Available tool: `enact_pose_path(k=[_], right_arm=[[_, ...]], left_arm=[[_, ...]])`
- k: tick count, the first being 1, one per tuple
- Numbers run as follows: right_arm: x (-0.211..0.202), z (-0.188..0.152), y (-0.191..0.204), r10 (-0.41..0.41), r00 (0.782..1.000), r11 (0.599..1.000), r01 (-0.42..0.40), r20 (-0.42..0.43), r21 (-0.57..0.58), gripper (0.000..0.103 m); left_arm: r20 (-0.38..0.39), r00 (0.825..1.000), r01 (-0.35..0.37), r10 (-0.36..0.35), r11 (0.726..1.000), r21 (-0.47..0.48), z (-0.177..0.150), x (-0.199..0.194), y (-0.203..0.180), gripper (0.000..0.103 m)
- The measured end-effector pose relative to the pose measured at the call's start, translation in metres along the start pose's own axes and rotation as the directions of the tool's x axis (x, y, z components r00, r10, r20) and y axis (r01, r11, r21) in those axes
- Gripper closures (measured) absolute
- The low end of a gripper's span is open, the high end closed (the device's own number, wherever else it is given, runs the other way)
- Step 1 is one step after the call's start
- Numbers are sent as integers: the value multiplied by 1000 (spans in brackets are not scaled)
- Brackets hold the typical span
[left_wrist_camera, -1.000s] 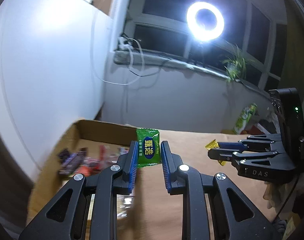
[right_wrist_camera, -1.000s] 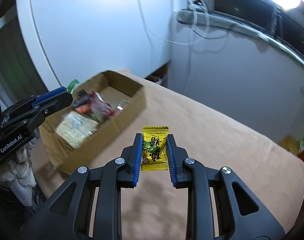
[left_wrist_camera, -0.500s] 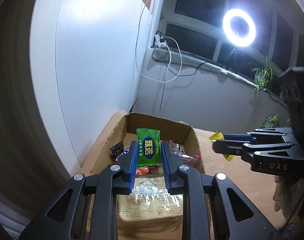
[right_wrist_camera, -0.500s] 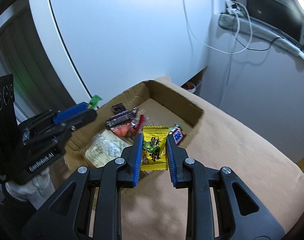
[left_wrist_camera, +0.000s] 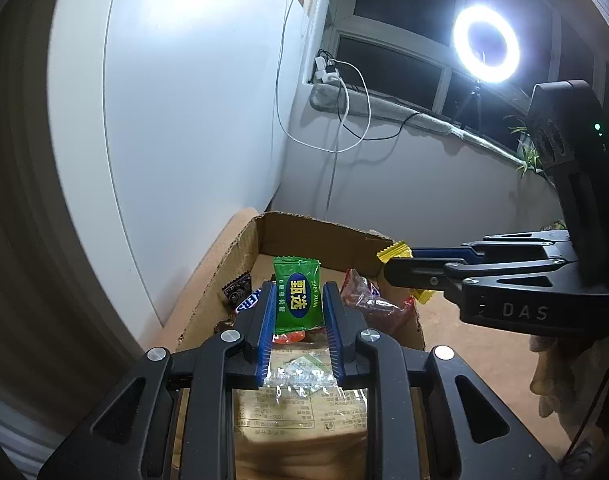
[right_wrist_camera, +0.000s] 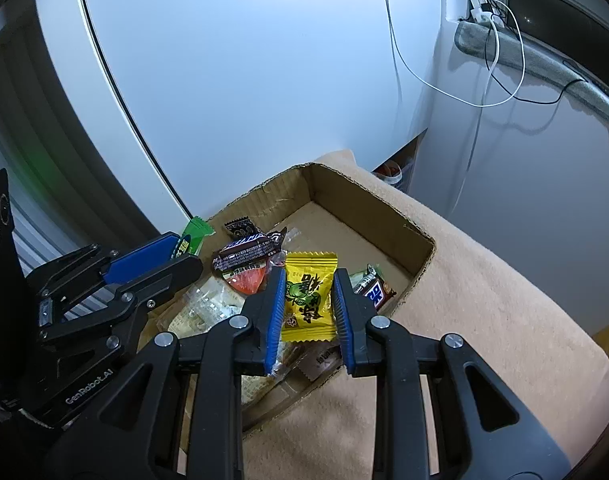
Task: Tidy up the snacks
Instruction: 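Carry the green candy with the left tool while the right tool carries the yellow candy to the box, then open both tools to drop the green and yellow candies into the box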
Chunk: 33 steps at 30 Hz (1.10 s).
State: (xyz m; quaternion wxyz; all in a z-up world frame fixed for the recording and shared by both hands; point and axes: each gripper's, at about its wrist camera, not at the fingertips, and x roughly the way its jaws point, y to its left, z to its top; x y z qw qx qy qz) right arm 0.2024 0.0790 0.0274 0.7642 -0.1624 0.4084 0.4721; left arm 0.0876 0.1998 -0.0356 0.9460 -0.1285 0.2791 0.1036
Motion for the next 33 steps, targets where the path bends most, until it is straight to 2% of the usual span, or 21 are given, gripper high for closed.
enact_pose_path(k=[4,5,7,9,10,12,14,17,18,20,26,33], right_arm=[[1,0,1,0,1000,1000,0,0,-3,78],[0,-1,1,-2,1000,1000,2,1,-4,78],[-1,0,1,-6,1000,1000,6,3,-3,74],[-4,0,0,-14,1000,1000,14,17,0,54],[-4,0,0,-18,1000,1000,18,22,1,50],[-7,1,-1,-23,999,1000,23,34,2,48],[-8,0,-3,-25,999,1000,25,37,8,46],[-10,-1,-5,-40,998,999,40,45,12,31],[-11,-1,-6,-46,998,999,45,51,16,27],[-12,-2,-7,-52,997,998,51,57,21,25],[-17,-5,-12,-71,995,997,68,63,37,23],[-32,-20,-14,-96,991,995,94,89,36,23]], left_arm=[[3,1000,-10,10,1000,1,-1,-1,0,80],[5,1000,-12,12,1000,2,-1,-1,0,76],[8,1000,-14,14,1000,5,0,-1,0,75],[7,1000,-16,16,1000,5,0,1,0,75],[6,1000,-18,18,1000,3,1,1,0,74],[8,1000,-23,23,1000,3,0,1,1,61],[12,1000,-24,24,1000,6,1,2,0,59],[13,1000,-27,27,1000,6,1,1,2,57],[14,999,-29,29,1000,6,0,1,2,51],[19,999,-40,40,999,6,1,0,1,40],[18,998,-63,63,998,2,2,-1,2,26],[32,996,-79,79,996,26,0,-6,-7,23]])
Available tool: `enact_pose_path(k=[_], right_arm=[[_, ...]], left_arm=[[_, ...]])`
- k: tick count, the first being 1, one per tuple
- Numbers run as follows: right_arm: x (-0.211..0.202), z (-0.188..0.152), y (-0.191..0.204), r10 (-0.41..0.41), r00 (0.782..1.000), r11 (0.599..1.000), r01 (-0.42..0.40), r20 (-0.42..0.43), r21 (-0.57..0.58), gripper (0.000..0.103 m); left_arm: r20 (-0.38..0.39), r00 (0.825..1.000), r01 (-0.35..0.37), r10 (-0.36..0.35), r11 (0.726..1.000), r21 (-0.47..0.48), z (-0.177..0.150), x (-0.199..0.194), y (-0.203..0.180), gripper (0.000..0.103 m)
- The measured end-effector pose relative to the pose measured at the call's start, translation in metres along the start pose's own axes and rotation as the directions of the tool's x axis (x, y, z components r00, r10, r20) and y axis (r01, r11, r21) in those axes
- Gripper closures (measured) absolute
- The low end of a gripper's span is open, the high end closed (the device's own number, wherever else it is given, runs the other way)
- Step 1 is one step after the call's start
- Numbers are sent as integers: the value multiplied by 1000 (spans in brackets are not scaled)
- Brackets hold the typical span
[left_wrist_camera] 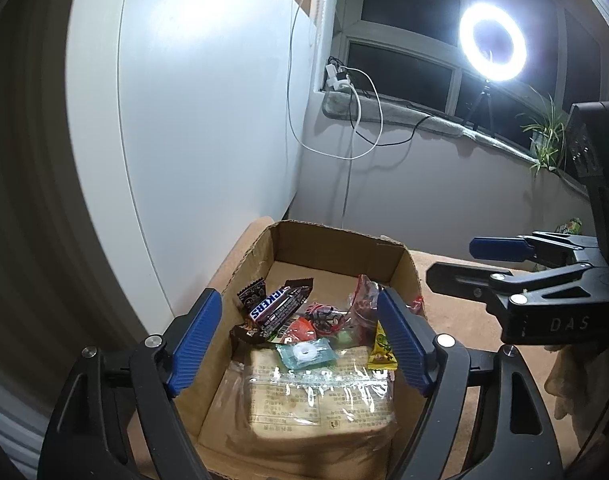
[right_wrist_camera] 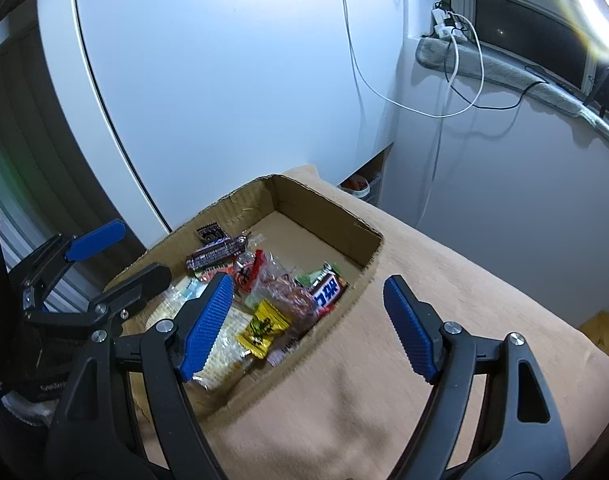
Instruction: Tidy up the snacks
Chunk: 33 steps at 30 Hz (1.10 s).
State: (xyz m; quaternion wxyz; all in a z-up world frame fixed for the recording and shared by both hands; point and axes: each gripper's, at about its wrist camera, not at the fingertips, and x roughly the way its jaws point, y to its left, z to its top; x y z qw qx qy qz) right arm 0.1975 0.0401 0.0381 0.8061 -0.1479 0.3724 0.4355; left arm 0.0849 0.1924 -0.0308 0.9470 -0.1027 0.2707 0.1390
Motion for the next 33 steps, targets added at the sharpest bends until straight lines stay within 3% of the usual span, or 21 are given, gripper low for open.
enact_pose_path(k=[20,33], right_arm=[[-27,-12,-11,-52,998,999,51,34,10,22],[-44,-25,-10,-79,994,997,78,72,19,22]], left_arm=[[-10,999,-40,40,999,8,1,-2,-12,22],[30,999,-18,17,1000,24,0,-21,-23,21]])
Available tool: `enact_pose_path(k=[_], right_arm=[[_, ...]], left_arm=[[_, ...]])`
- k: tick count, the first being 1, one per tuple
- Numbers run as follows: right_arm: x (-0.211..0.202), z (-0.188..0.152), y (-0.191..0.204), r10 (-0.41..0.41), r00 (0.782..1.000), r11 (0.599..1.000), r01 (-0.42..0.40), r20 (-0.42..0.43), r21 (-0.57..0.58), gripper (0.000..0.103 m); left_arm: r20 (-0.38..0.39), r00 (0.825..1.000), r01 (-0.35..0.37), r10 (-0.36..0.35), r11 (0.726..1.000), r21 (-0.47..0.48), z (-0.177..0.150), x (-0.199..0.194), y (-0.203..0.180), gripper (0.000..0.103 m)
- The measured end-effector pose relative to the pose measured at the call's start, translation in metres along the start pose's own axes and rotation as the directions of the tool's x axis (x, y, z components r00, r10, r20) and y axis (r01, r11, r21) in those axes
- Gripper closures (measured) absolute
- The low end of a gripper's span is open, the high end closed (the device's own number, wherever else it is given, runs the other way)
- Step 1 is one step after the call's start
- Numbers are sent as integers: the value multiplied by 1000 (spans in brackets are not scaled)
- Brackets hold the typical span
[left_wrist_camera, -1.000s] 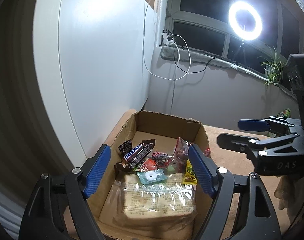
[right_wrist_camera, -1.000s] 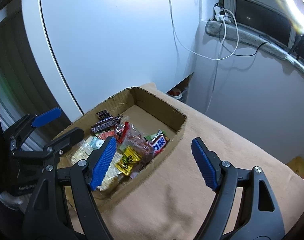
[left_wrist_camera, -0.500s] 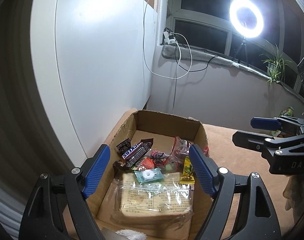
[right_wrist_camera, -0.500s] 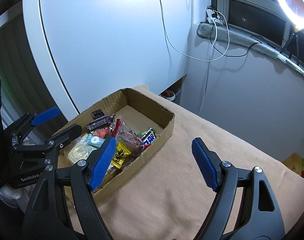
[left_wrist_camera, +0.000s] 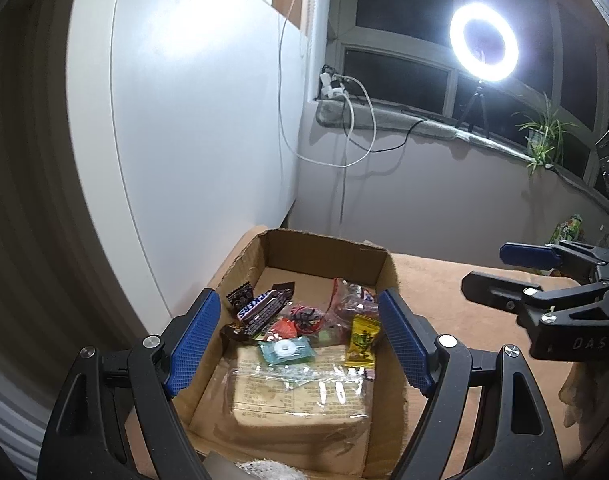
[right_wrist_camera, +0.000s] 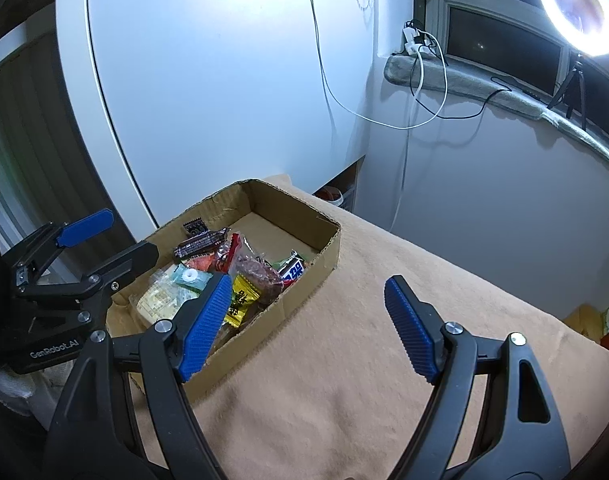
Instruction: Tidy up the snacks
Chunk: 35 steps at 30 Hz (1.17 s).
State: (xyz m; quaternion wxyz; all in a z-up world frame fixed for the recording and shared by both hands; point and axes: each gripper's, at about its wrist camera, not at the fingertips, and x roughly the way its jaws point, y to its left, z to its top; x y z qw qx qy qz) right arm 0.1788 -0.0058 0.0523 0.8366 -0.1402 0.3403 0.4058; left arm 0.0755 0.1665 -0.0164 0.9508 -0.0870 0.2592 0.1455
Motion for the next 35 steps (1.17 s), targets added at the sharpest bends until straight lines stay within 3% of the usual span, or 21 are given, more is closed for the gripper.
enact_pose_path(k=[35], right_arm=[[-2,-6,-1,-32,999,999,32,-1,4,22]], left_arm=[[27,1000,-6,6,1000,19,-3,-11,-13,21]])
